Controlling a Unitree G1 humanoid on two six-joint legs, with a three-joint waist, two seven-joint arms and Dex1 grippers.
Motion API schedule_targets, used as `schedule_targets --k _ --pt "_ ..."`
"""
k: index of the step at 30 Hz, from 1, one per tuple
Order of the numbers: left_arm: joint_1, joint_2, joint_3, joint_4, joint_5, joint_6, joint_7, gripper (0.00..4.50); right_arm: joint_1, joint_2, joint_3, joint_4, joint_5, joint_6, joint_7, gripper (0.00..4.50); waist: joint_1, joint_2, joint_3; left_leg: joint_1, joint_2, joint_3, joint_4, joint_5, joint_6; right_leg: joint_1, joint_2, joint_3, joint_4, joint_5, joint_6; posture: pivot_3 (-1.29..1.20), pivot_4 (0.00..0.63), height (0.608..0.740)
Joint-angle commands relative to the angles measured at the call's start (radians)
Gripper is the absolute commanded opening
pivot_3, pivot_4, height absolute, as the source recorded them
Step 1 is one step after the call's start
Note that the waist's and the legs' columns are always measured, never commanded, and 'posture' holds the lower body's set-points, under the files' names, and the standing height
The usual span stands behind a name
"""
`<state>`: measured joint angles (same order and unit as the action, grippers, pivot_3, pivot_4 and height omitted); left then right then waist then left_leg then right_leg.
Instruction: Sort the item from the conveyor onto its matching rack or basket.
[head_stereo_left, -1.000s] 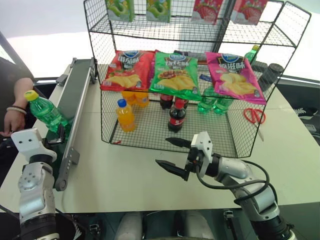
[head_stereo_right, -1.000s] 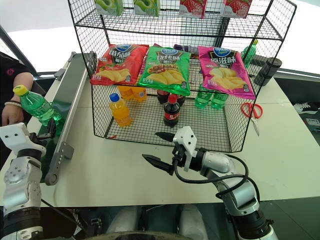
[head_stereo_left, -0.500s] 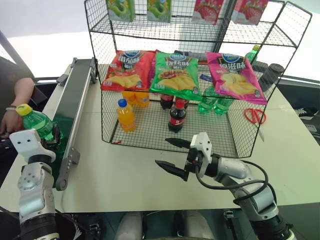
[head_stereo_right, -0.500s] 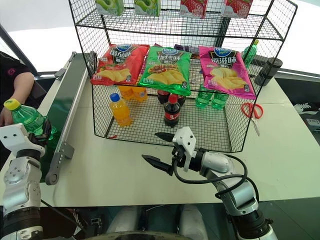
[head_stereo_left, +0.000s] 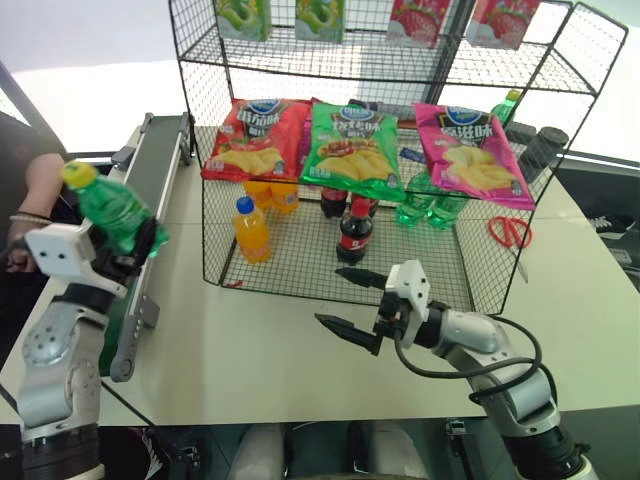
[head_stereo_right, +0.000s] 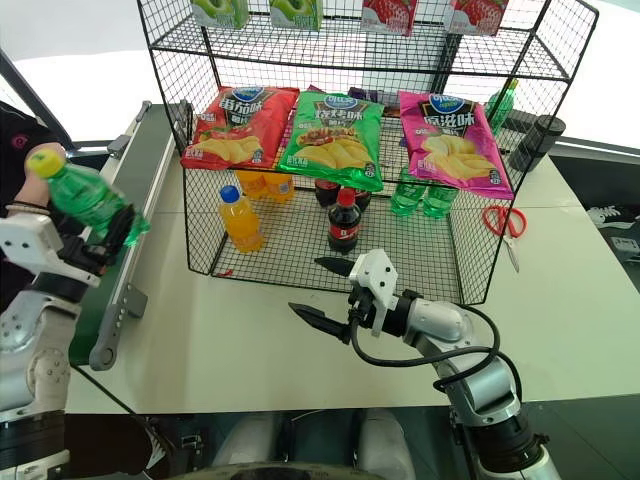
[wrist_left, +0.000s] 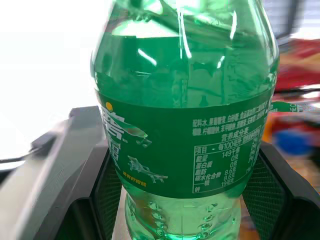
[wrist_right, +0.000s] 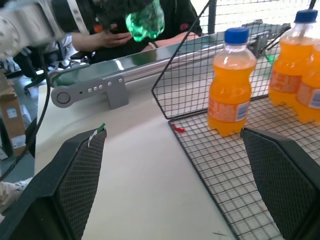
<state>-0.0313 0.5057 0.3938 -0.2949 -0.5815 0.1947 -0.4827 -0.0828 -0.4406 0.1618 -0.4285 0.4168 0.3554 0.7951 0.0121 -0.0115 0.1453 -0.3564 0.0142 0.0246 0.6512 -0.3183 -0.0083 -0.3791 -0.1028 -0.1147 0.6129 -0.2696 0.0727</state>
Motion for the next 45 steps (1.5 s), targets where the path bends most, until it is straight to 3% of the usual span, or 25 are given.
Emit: schedule_targets --k 1,3,8,16,28,29,32,34,36,38,45 --pt "0.032 0.052 -0.096 -0.121 -0.065 0.073 -0.134 2.82 -0.012 -0.014 -0.047 -0.040 0.051 -0.005 0.019 4.50 -0.002 0.002 0.001 0.000 0.000 0.000 0.000 0.000 0.000 0.000 0.000 0.000 0.000 0.000 0.000 0.00 0.150 0.732" --pt "0.036 0.077 -0.201 -0.144 -0.046 0.094 -0.217 2.82 -0.025 -0.017 -0.061 -0.062 0.084 0.021 0.018 4.50 -0.002 0.005 0.003 0.001 0.000 0.000 -0.001 0.000 0.000 0.000 0.001 0.000 0.000 0.000 0.000 0.00 0.150 0.732" --pt "-0.075 0.028 -0.414 -0.053 0.023 0.068 -0.344 2.82 -0.059 0.016 -0.053 -0.106 0.147 0.090 -0.027 4.50 0.001 0.006 0.003 0.000 0.000 0.001 -0.001 0.000 0.000 0.000 0.001 0.000 0.000 0.000 0.000 0.00 0.150 0.732" --pt "-0.273 -0.070 -0.615 0.135 0.127 -0.013 -0.544 2.82 -0.040 0.038 -0.045 -0.156 0.160 0.136 -0.098 4.50 0.002 0.005 0.003 -0.001 -0.001 0.001 0.000 0.000 0.001 0.000 0.005 0.000 0.000 0.000 0.000 0.00 0.150 0.732" --pt "-0.366 -0.134 -0.625 0.236 0.180 -0.077 -0.611 2.82 -0.011 0.042 -0.044 -0.186 0.170 0.155 -0.156 4.50 0.001 0.006 0.003 0.000 0.000 0.000 0.000 0.000 0.001 -0.001 0.006 0.001 0.001 0.000 0.000 0.00 0.150 0.732" --pt "-0.368 -0.135 -0.623 0.240 0.184 -0.081 -0.611 2.82 -0.010 0.043 -0.044 -0.185 0.171 0.155 -0.157 3.98 0.001 0.006 0.003 0.000 0.000 0.000 0.000 0.000 0.001 -0.001 0.006 0.000 0.001 0.000 0.000 0.00 0.150 0.732" --pt "-0.373 -0.139 -0.620 0.247 0.197 -0.097 -0.611 2.82 -0.010 0.044 -0.044 -0.181 0.177 0.157 -0.159 3.04 0.001 0.005 0.003 0.000 0.000 0.000 0.000 0.000 0.001 0.000 0.006 0.000 0.001 0.000 0.000 0.00 0.150 0.732" --pt "-0.373 -0.142 -0.615 0.248 0.188 -0.084 -0.610 2.82 -0.011 0.044 -0.044 -0.179 0.178 0.156 -0.159 3.04 0.001 0.005 0.003 0.000 0.000 0.000 0.000 0.000 0.001 0.000 0.006 0.000 0.001 0.000 0.000 0.00 0.150 0.732" --pt "-0.374 -0.145 -0.607 0.246 0.179 -0.064 -0.602 3.84 -0.014 0.044 -0.042 -0.176 0.167 0.149 -0.160 3.04 0.001 0.005 0.003 0.000 0.000 0.000 0.000 0.000 0.001 0.000 0.006 0.000 0.001 0.000 0.000 0.00 0.150 0.732" --pt "-0.375 -0.148 -0.600 0.246 0.180 -0.057 -0.593 4.37 -0.020 0.043 -0.041 -0.171 0.159 0.144 -0.161 3.04 0.002 0.005 0.003 0.000 0.000 0.000 0.000 0.000 0.001 0.000 0.006 0.000 0.001 0.000 0.000 0.00 0.150 0.732" --pt "-0.302 -0.085 -0.595 0.257 0.244 -0.067 -0.566 4.37 -0.023 0.043 -0.085 -0.131 0.116 0.096 -0.185 3.04 -0.002 0.006 0.003 0.000 0.000 0.000 0.000 0.000 0.001 0.000 0.006 0.001 0.001 0.000 0.000 0.00 0.150 0.732"
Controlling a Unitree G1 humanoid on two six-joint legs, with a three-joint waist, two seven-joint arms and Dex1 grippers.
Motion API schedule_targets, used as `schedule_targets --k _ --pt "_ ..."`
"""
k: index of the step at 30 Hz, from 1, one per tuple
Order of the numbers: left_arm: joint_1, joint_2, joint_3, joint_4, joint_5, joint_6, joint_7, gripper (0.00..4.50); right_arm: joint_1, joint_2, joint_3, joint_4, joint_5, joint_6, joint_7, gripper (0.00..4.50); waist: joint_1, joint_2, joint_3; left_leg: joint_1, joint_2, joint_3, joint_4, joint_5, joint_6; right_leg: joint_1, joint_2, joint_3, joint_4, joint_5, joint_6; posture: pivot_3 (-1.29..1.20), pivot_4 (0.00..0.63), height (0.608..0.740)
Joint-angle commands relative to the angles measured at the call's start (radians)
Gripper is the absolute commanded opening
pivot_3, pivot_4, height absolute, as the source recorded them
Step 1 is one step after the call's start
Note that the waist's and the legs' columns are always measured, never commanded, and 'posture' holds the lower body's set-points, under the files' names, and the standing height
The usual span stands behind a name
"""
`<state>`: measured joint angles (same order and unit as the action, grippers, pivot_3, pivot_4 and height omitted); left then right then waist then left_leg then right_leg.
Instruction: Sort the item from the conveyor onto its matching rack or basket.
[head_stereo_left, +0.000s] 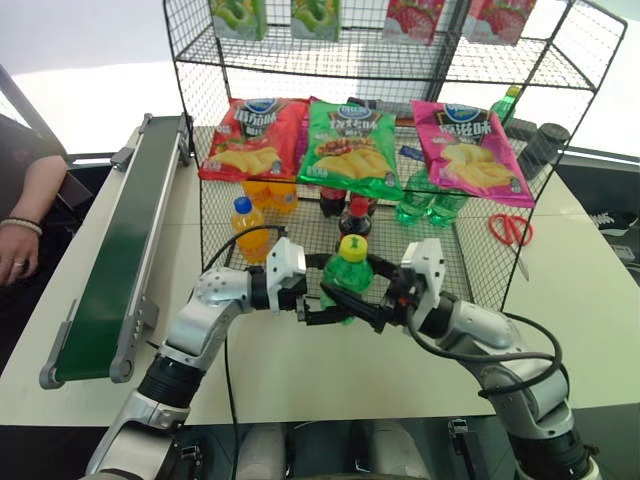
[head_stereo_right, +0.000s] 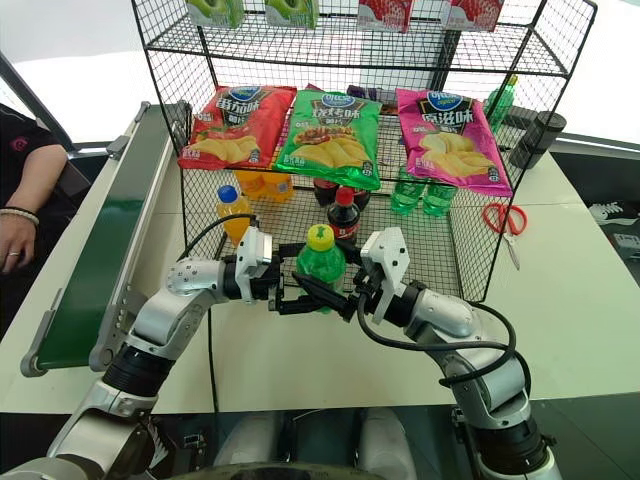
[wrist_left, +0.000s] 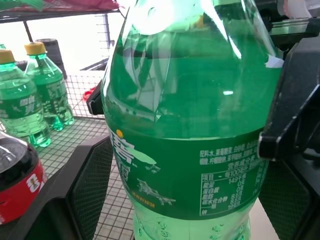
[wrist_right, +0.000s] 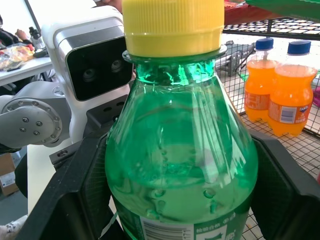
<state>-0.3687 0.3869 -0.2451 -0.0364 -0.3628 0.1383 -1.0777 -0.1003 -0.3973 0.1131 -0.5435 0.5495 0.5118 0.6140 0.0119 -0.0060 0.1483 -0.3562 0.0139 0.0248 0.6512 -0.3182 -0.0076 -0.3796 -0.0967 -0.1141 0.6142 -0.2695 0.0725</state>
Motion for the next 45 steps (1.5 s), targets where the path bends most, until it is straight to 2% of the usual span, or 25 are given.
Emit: schedule_targets --k 1,9,17,22,26,33,43,45 --pt "0.050 0.043 0.052 0.001 0.023 -0.003 0.035 4.37 -0.003 -0.003 -0.053 -0.007 -0.029 -0.073 -0.011 3.04 -0.001 0.000 0.000 0.000 0.000 0.000 0.000 0.000 0.000 0.000 0.000 0.000 0.000 0.000 0.000 0.00 0.150 0.732" --pt "0.153 0.080 0.072 -0.060 0.020 -0.010 0.052 4.37 0.059 -0.039 -0.204 0.099 -0.167 -0.191 -0.101 3.04 0.006 0.000 0.000 -0.001 -0.001 0.000 0.001 0.000 0.000 0.000 -0.001 0.000 0.000 0.000 0.000 0.00 0.150 0.732" --pt "0.144 0.017 0.069 -0.130 -0.007 -0.008 0.078 4.37 0.050 0.070 -0.293 0.297 -0.307 -0.358 -0.309 3.04 -0.001 0.002 0.000 0.001 0.000 0.001 0.000 0.000 0.000 0.000 -0.001 0.001 0.001 0.000 0.000 0.00 0.150 0.732" --pt "0.143 0.003 0.066 -0.162 -0.032 0.017 0.079 4.37 0.004 0.110 -0.297 0.399 -0.321 -0.416 -0.340 3.04 -0.001 0.004 0.001 0.001 0.000 0.001 0.000 0.000 0.000 0.000 0.000 0.001 0.001 0.000 0.000 0.00 0.150 0.732" --pt "0.144 0.000 0.059 -0.187 -0.040 0.039 0.079 4.37 -0.090 0.148 -0.297 0.562 -0.351 -0.511 -0.373 3.04 -0.001 0.004 0.001 0.001 0.000 0.001 0.000 0.000 0.000 0.000 0.000 0.001 0.001 0.000 0.000 0.00 0.150 0.732" --pt "0.155 -0.002 0.059 -0.215 -0.040 0.054 0.090 4.37 -0.165 0.166 -0.312 0.736 -0.350 -0.600 -0.386 3.04 0.000 0.005 0.001 0.000 0.000 0.001 0.000 0.000 0.000 0.000 0.000 0.001 0.001 0.000 0.000 0.00 0.150 0.732" --pt "0.160 -0.003 0.056 -0.226 -0.035 0.056 0.101 4.37 -0.180 0.171 -0.312 0.809 -0.323 -0.647 -0.355 3.04 -0.001 0.005 0.001 0.001 0.000 0.001 0.000 0.001 -0.001 0.000 0.000 0.001 0.001 0.000 0.000 0.00 0.150 0.732" --pt "0.160 -0.004 0.053 -0.226 -0.032 0.054 0.100 4.50 -0.173 0.169 -0.302 0.798 -0.327 -0.648 -0.343 4.10 -0.002 0.005 0.001 0.001 0.000 0.001 0.000 0.001 -0.001 0.000 0.000 0.001 0.001 0.000 0.000 0.00 0.150 0.732"
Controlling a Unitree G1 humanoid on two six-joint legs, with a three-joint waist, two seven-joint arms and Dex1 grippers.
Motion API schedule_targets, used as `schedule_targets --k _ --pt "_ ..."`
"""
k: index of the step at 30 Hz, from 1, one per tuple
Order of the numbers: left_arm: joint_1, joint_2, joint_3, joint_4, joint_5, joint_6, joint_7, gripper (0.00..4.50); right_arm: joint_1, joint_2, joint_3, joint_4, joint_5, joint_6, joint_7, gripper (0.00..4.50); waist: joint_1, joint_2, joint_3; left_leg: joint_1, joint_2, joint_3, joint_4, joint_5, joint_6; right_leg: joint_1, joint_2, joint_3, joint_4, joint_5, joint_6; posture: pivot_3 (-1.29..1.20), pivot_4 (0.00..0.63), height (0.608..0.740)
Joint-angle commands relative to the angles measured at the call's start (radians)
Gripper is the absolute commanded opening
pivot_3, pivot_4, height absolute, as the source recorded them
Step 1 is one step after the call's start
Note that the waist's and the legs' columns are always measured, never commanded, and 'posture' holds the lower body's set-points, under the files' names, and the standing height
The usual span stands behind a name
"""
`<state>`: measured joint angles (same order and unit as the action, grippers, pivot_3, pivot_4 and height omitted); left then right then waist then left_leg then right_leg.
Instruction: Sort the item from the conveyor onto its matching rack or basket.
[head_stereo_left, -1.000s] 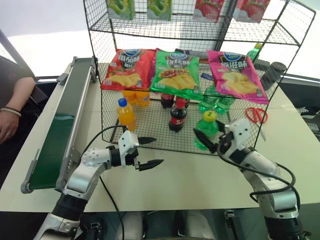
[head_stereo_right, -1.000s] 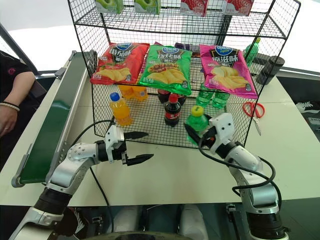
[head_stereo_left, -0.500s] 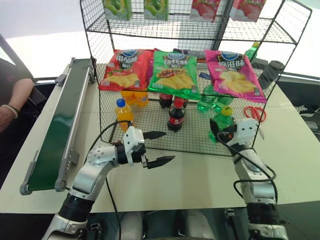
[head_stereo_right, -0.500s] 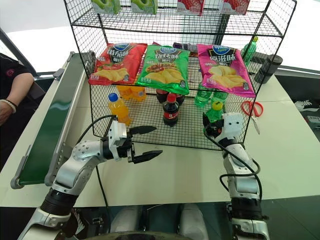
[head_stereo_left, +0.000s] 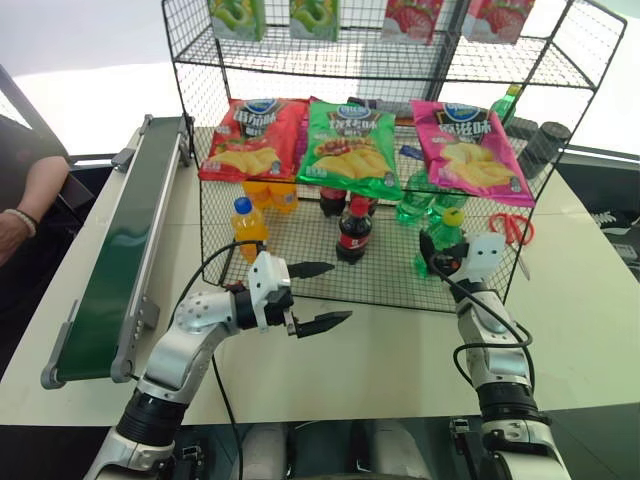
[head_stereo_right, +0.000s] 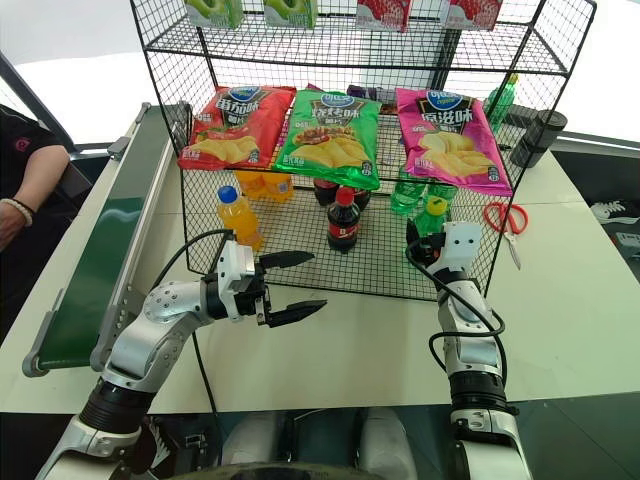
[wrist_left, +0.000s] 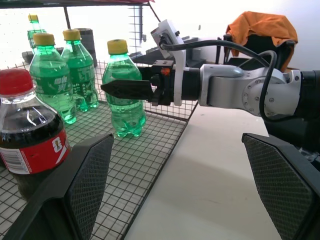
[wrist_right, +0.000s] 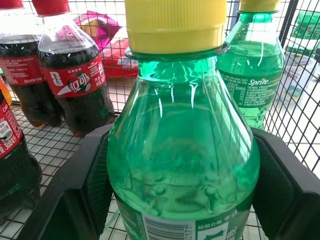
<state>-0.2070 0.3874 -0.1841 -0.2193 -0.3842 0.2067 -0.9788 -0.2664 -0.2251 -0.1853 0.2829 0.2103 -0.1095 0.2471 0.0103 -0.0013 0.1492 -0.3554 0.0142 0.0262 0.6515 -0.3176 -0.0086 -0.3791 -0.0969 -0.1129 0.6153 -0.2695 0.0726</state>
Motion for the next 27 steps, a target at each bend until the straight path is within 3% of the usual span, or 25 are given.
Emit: schedule_targets --k 1,10,18,21,27 --pt "-0.001 -0.004 -0.009 -0.044 -0.011 -0.014 0.000 4.50 -0.004 -0.002 -0.003 -0.035 0.010 -0.026 0.024 4.47 0.000 0.000 0.000 0.000 0.000 0.000 0.000 0.000 0.000 0.000 0.000 0.000 0.000 0.000 0.000 0.00 0.150 0.732" --pt "-0.004 -0.001 -0.007 -0.043 -0.014 -0.010 -0.002 4.50 0.081 -0.024 -0.004 -0.169 -0.033 -0.004 -0.010 4.47 0.002 0.000 0.000 0.000 0.000 0.000 0.000 0.000 0.000 0.000 0.000 0.000 0.000 0.000 0.000 0.00 0.150 0.732" --pt "0.014 0.049 0.023 -0.034 0.005 0.019 0.023 4.50 0.279 -0.121 0.015 -0.468 -0.053 0.104 0.054 4.47 0.001 0.001 0.000 0.000 0.000 0.000 0.000 0.000 0.000 0.000 -0.001 0.000 0.000 0.000 0.000 0.00 0.150 0.732" --pt "0.034 0.094 0.057 -0.024 0.018 0.019 0.039 4.50 0.367 -0.184 0.015 -0.585 -0.042 0.150 0.115 4.47 0.002 0.001 -0.001 0.001 0.001 0.000 0.000 0.000 0.000 0.000 -0.001 0.001 0.000 0.000 0.000 0.00 0.150 0.732" --pt "0.079 0.206 0.154 0.041 0.041 -0.020 0.040 4.50 0.576 -0.315 -0.064 -0.783 0.131 0.230 0.311 4.47 0.004 0.001 -0.001 0.000 0.001 -0.001 0.000 -0.001 0.001 0.000 -0.001 0.000 -0.001 0.000 0.000 0.00 0.150 0.732"
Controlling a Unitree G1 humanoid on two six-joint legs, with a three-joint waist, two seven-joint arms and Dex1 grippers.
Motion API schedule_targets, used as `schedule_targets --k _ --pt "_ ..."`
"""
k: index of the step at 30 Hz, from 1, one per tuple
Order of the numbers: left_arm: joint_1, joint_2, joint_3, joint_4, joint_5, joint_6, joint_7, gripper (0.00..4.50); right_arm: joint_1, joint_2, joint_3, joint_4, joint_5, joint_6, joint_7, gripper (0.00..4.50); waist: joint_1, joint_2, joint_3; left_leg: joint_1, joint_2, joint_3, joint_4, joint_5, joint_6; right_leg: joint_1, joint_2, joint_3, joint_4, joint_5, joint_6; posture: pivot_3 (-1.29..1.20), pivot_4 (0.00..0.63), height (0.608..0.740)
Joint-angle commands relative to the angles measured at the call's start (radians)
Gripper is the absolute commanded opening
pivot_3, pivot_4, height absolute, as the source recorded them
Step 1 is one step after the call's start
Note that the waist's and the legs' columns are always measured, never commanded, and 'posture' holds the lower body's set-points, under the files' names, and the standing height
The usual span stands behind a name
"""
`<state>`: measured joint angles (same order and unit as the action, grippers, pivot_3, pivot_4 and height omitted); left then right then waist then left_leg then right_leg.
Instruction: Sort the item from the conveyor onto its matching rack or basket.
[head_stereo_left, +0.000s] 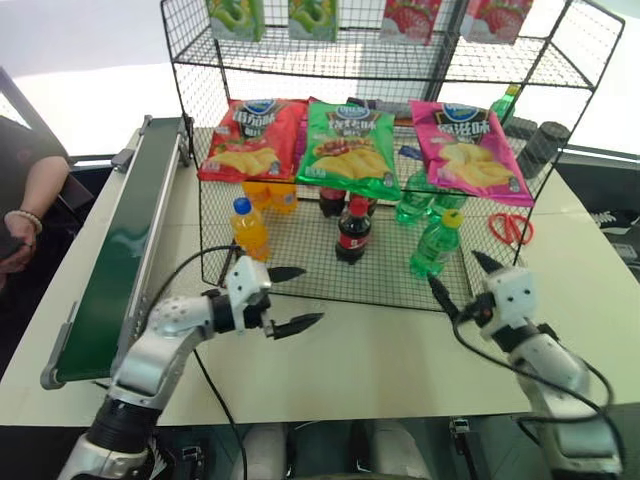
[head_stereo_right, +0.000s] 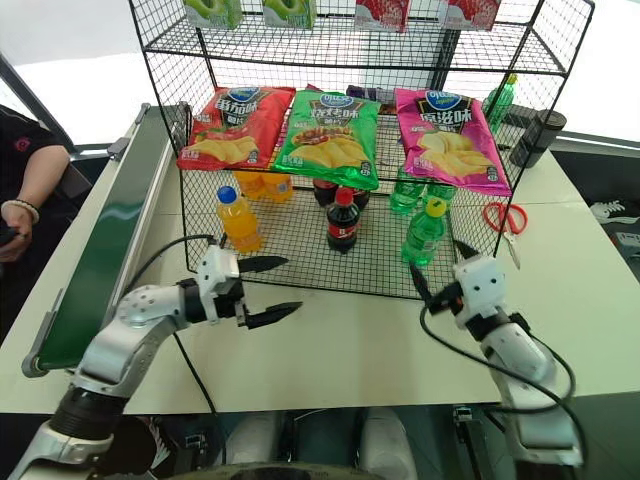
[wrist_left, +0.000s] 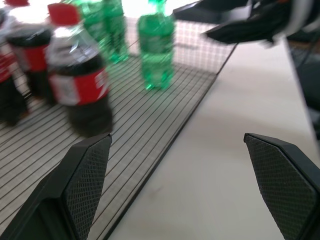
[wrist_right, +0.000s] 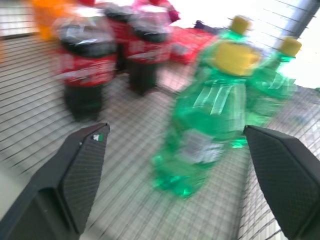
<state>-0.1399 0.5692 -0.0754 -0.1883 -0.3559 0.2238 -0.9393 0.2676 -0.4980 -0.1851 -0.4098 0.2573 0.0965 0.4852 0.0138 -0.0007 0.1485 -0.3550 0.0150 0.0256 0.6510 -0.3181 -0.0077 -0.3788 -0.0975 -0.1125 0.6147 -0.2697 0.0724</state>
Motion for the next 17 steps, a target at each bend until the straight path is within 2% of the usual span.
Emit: schedule_targets --k 1,8,17 --pt "0.021 0.038 0.060 0.026 0.018 -0.049 -0.002 4.50 0.070 -0.059 -0.085 -0.104 0.110 0.035 0.100 4.47 0.000 0.000 0.000 0.000 0.000 0.000 0.001 0.000 0.000 0.000 0.000 0.000 0.000 0.000 0.000 0.00 0.150 0.732" --pt "0.080 0.078 0.140 0.066 0.000 -0.062 -0.007 4.50 0.165 -0.103 -0.200 -0.098 0.199 0.060 0.192 4.47 0.001 -0.001 0.000 0.000 0.000 0.000 0.000 0.000 0.000 0.001 -0.001 0.000 0.000 0.000 0.000 0.00 0.150 0.732" --pt "0.130 0.088 0.184 0.060 -0.011 -0.076 -0.025 4.50 0.162 -0.105 -0.234 -0.061 0.204 0.065 0.223 4.47 0.001 -0.001 0.000 0.001 0.000 0.000 0.000 0.000 0.000 0.001 -0.001 0.000 0.000 0.000 0.000 0.00 0.150 0.732"
